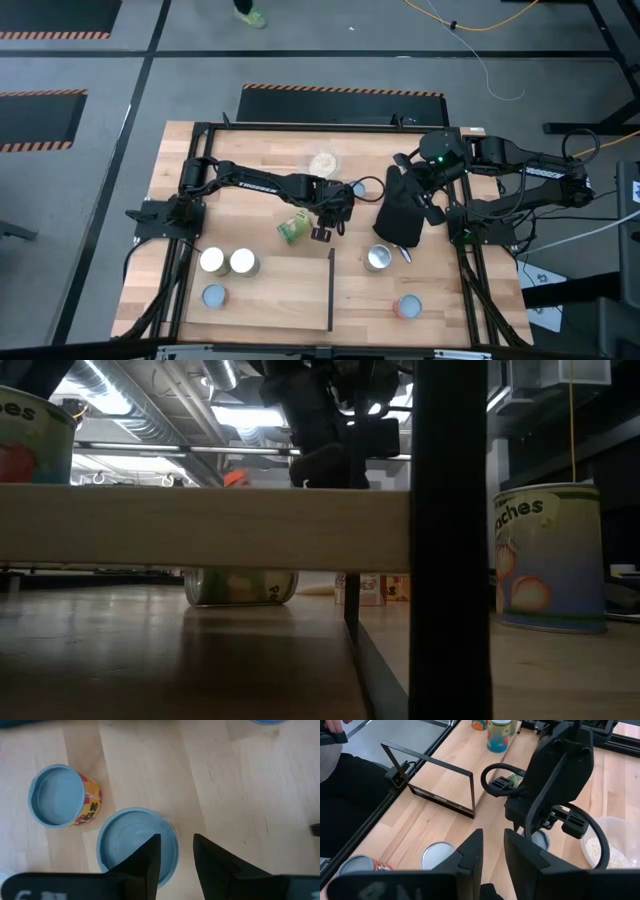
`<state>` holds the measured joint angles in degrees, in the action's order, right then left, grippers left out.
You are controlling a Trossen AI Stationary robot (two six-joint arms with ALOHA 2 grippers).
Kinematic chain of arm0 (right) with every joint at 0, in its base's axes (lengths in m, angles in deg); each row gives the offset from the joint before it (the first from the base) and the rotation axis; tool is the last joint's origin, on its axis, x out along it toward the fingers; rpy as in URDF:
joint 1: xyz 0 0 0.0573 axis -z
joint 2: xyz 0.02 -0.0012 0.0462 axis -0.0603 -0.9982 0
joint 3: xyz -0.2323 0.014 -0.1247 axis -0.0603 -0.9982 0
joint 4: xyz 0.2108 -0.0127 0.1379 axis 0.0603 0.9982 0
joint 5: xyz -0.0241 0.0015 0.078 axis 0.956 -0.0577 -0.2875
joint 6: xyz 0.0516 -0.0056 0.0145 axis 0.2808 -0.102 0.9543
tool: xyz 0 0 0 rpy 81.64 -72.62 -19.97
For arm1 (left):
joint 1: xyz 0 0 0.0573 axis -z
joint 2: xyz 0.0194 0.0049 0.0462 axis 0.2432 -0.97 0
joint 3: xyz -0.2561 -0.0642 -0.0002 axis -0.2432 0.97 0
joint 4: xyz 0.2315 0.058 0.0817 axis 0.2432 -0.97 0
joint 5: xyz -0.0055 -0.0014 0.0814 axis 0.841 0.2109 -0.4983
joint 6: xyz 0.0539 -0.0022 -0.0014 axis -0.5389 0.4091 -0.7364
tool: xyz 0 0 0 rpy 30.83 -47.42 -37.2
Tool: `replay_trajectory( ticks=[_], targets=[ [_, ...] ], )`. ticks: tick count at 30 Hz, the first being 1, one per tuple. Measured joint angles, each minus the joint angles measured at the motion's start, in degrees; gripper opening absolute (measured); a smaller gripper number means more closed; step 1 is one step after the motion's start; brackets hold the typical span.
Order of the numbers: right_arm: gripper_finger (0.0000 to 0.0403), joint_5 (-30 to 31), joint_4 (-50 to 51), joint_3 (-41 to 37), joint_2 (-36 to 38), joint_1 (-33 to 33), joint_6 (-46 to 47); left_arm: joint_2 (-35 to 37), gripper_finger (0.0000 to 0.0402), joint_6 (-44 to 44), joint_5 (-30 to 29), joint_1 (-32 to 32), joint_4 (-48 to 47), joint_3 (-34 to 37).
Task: Pick and place cans onto a shelf
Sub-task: Put the red canned tomato on the shelf aligned with the other blue canned orange
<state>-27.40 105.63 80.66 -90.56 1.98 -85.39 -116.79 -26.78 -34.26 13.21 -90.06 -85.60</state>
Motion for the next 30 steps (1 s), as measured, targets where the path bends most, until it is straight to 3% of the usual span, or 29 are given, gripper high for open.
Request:
replay_trajectory(
  ticks=[18, 23, 30],
  targets=[
    [0.0083, 0.0, 0.0, 0.0, 0.0, 0.0, -0.1, -2.7, 0.0103, 1.4, -0.2, 0.0, 0.7, -0.1],
    [0.0083, 0.0, 0.0, 0.0, 0.0, 0.0, -0.1, -2.6, 0.0077, 1.4, -0.6, 0.0, 0.8, -0.1],
    [0.0083, 0.0, 0.0, 0.0, 0.0, 0.0, -0.1, -2.6, 0.0011, 1.5, -0.9, 0.0, 1.3, -0.1]
  ],
)
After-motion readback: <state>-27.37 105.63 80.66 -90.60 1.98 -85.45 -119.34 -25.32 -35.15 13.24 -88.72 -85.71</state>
